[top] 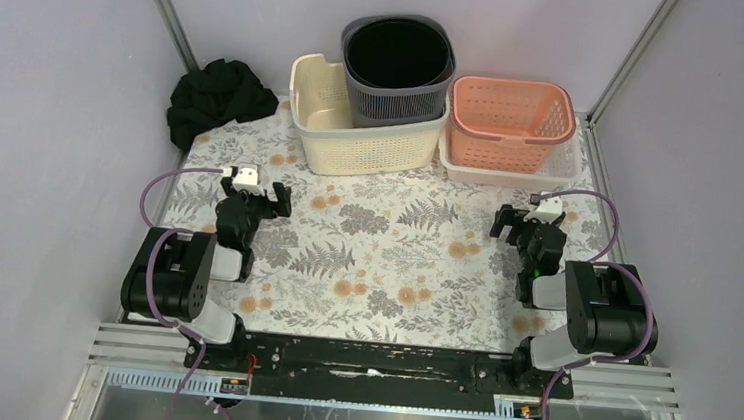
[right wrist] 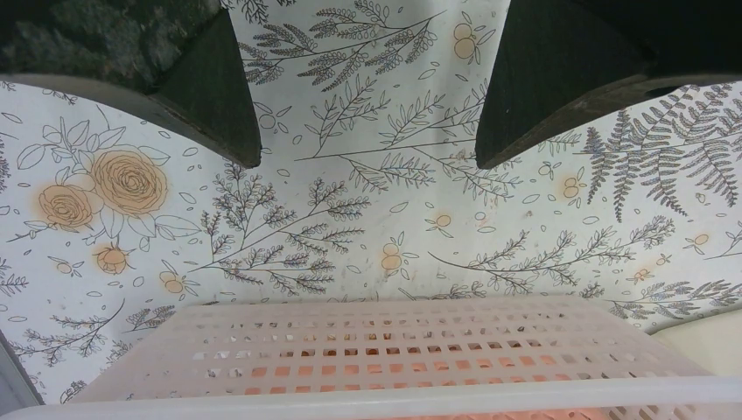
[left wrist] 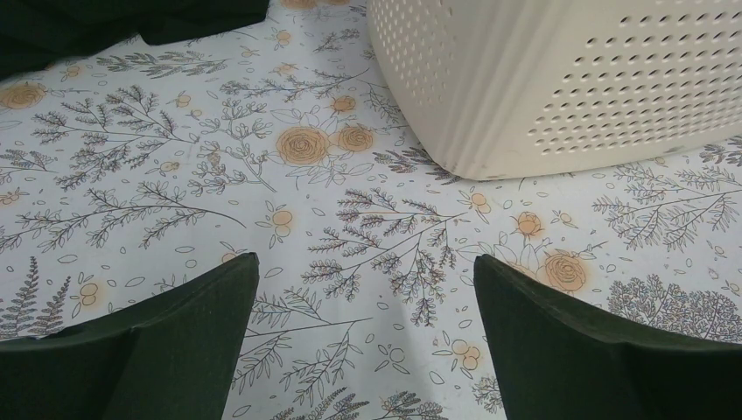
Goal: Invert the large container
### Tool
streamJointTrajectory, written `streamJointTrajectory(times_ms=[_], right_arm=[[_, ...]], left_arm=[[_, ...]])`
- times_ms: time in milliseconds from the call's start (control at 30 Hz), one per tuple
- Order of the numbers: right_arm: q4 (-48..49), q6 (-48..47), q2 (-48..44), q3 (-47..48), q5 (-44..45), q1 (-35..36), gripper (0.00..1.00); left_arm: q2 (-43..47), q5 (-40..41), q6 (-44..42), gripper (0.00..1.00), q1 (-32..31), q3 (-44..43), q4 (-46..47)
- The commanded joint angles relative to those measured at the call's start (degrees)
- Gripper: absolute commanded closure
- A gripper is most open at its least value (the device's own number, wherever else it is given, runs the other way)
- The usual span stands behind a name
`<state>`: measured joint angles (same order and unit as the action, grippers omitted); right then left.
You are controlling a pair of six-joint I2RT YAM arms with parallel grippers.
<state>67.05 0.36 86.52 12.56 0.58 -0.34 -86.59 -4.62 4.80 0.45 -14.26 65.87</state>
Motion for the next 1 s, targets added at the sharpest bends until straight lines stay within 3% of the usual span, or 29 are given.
streamJointTrajectory(times_ms=[0, 633, 733, 800, 967], right_arm=[[2.21, 0.12, 0.31, 0.36, 0.82, -0.3, 0.01], [2.6, 0.08, 0.14, 0.1, 0.91, -0.29, 0.01], [1.78, 1.44, -0.53, 0.45, 4.04, -0.28, 0.01], [-3.06, 1.49, -5.55, 0.24, 4.29, -0.28, 0.01], [-30.67, 4.16, -27.87, 6.2, 4.33, -0.28, 0.01]], left_arm=[[-0.39, 1.15, -1.06, 0.0, 0.43, 0.39, 1.99], [-0.34, 0.55, -1.25, 0.0, 0.42, 0.47, 2.05], [1.33, -1.47, -2.22, 0.0, 0.34, 1.42, 2.87], [3.82, -1.39, -2.15, 0.0, 0.28, 1.85, 1.61], [11.48, -2.17, -2.95, 0.0, -0.03, -2.24, -12.03]])
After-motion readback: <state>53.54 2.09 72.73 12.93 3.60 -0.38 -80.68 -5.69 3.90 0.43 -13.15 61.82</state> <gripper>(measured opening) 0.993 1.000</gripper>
